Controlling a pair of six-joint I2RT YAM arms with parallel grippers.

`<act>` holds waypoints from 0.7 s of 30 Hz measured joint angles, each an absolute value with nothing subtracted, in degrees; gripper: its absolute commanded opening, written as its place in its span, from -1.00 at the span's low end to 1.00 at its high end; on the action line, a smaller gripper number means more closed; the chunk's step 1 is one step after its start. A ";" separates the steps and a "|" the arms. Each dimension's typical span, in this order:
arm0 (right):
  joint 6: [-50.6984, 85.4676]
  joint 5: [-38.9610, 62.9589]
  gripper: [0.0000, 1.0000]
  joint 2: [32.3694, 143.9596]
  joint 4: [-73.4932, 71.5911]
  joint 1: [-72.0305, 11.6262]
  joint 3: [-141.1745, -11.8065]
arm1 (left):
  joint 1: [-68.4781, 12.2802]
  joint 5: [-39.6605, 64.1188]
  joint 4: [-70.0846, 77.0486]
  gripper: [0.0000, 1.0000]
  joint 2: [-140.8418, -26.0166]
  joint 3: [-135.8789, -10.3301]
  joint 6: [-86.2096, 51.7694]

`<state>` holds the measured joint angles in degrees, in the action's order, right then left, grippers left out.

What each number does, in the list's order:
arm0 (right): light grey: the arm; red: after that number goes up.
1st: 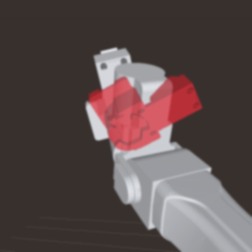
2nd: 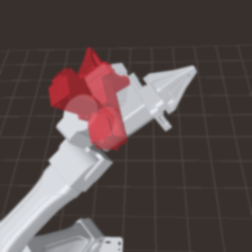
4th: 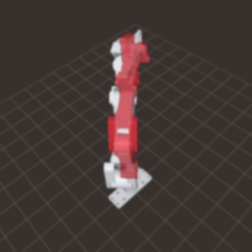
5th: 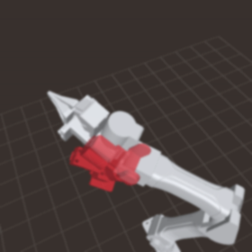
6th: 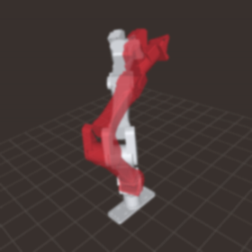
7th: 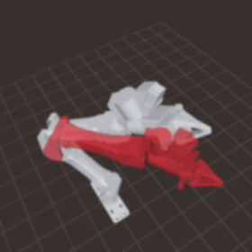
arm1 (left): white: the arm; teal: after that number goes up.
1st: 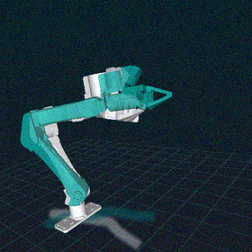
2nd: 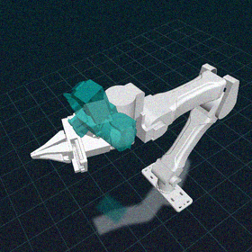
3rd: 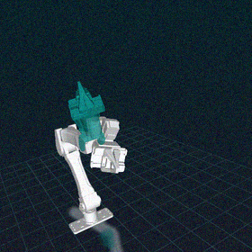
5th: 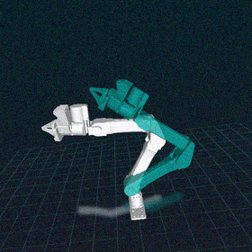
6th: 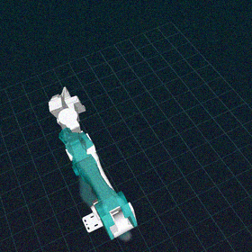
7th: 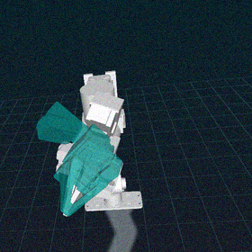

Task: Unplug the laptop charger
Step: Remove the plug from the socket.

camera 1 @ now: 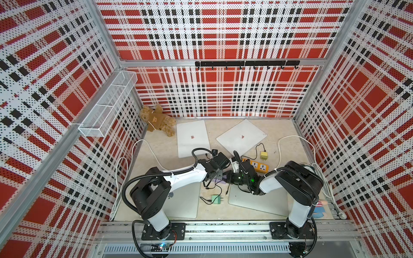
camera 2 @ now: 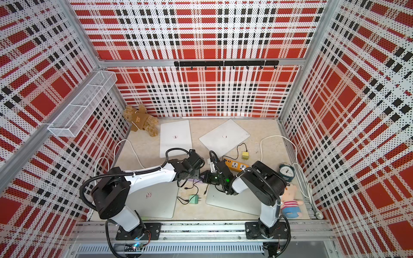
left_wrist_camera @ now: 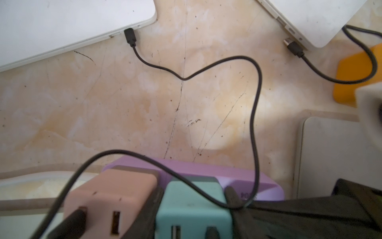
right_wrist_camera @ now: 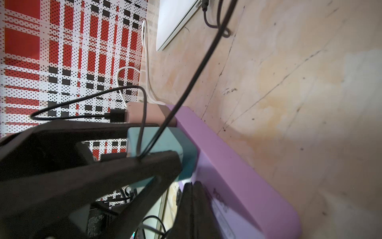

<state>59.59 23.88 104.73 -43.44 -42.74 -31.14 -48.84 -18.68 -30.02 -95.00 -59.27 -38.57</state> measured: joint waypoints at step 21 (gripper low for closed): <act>59.40 24.49 -1.00 106.37 -46.63 -42.74 -30.22 | -50.41 -21.45 -32.60 -0.50 -96.71 -61.43 -38.35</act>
